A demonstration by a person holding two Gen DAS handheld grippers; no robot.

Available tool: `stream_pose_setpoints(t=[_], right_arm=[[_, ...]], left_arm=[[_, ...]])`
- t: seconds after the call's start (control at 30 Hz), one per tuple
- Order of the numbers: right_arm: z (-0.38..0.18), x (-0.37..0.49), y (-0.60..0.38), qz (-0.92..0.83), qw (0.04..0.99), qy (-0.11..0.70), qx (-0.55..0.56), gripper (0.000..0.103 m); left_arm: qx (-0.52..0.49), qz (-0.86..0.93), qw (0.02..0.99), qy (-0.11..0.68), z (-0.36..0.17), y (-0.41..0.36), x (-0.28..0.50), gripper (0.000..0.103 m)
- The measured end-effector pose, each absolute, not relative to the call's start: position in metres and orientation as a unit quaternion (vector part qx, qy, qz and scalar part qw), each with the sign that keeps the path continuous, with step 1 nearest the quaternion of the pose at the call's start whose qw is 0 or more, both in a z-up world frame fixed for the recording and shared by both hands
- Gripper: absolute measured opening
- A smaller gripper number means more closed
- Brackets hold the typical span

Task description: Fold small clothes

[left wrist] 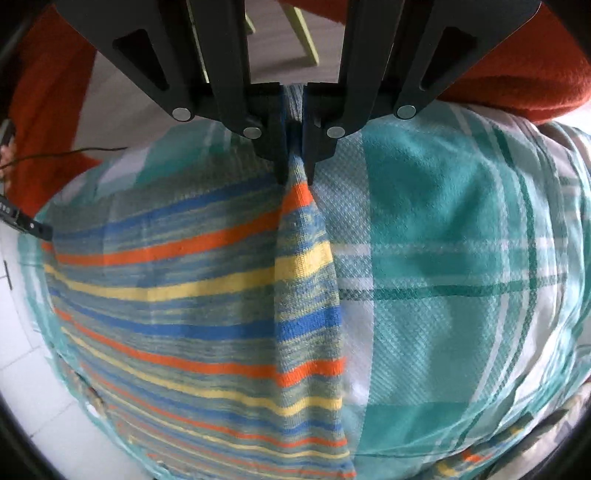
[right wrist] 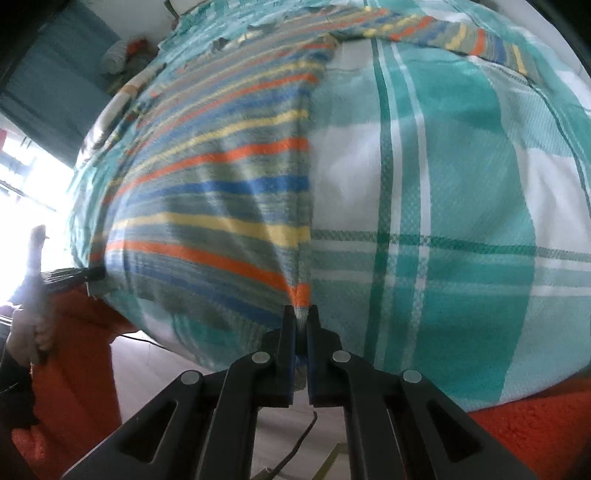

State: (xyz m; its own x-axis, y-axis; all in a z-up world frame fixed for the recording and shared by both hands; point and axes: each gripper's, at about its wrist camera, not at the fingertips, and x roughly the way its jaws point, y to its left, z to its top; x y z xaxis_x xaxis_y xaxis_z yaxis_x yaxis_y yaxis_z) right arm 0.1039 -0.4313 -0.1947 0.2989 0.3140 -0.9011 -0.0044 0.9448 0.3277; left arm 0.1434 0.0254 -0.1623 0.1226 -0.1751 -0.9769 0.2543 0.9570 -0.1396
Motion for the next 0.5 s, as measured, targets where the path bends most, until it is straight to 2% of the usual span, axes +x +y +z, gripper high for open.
stream_pose_setpoints(t=[0.03, 0.1, 0.13, 0.17, 0.23, 0.33, 0.5], right_arm=[[-0.194, 0.105, -0.431, 0.094, 0.798, 0.581, 0.13, 0.005], [-0.193, 0.103, -0.432, 0.073, 0.8, 0.583, 0.116, 0.018], [-0.193, 0.101, -0.434, 0.056, 0.801, 0.586, 0.11, 0.041], [-0.19, 0.099, -0.438, 0.045, 0.804, 0.582, 0.112, 0.06], [-0.177, 0.093, -0.447, 0.02, 0.82, 0.561, 0.111, 0.061], [-0.147, 0.093, -0.444, -0.012, 0.855, 0.513, 0.078, 0.061], [-0.118, 0.122, -0.395, 0.061, 0.887, 0.456, 0.043, 0.061]], left_arm=[[0.036, -0.135, 0.753, 0.642, -0.162, 0.018, 0.143, 0.013], [0.043, -0.114, 0.765, 0.632, -0.153, 0.014, 0.136, 0.038], [0.041, -0.105, 0.775, 0.622, -0.145, 0.02, 0.125, 0.065], [0.034, -0.096, 0.789, 0.606, -0.136, 0.023, 0.123, 0.08], [0.011, -0.079, 0.818, 0.569, -0.111, 0.028, 0.122, 0.086], [-0.03, -0.071, 0.84, 0.537, -0.088, 0.027, 0.129, 0.087], [-0.035, -0.112, 0.856, 0.503, -0.077, -0.006, 0.153, 0.091]])
